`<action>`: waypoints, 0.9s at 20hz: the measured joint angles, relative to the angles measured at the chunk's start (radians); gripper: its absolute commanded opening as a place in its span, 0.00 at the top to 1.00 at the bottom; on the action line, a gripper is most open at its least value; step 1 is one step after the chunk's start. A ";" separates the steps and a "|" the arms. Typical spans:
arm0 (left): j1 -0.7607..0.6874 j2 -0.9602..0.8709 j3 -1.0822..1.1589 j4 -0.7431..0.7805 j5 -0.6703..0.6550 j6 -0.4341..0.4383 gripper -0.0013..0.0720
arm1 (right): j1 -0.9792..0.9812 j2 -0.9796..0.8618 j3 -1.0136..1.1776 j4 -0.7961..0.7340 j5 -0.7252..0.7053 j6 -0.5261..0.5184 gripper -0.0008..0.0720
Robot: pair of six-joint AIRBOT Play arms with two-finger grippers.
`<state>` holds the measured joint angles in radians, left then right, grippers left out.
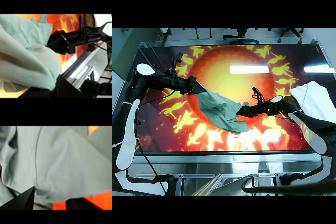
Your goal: Fold the shirts.
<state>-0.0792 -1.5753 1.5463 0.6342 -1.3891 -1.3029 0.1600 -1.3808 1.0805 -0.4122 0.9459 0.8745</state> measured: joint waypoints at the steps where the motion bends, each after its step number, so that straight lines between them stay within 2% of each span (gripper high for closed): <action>1: 0.001 0.000 0.000 0.000 -0.006 0.000 0.96 | 0.001 -0.002 0.011 0.026 -0.001 -0.015 0.94; 6: 0.006 0.030 0.000 0.000 -0.026 0.003 0.97 | -0.002 0.048 0.092 0.080 0.086 -0.047 0.95; 12: 0.001 0.267 0.040 -0.024 -0.033 0.005 0.97 | -0.092 0.361 0.308 0.090 0.202 -0.076 0.95; 15: -0.025 0.435 0.155 -0.047 0.000 0.006 0.97 | -0.126 0.554 0.449 0.006 0.182 -0.102 0.95; 18: -0.048 0.581 0.283 0.014 0.085 0.001 0.97 | -0.139 0.707 0.525 -0.112 0.116 -0.111 0.95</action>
<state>-0.1276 -0.9943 1.8290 0.6479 -1.3045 -1.3022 0.0208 -0.6735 1.6058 -0.5243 1.0615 0.7635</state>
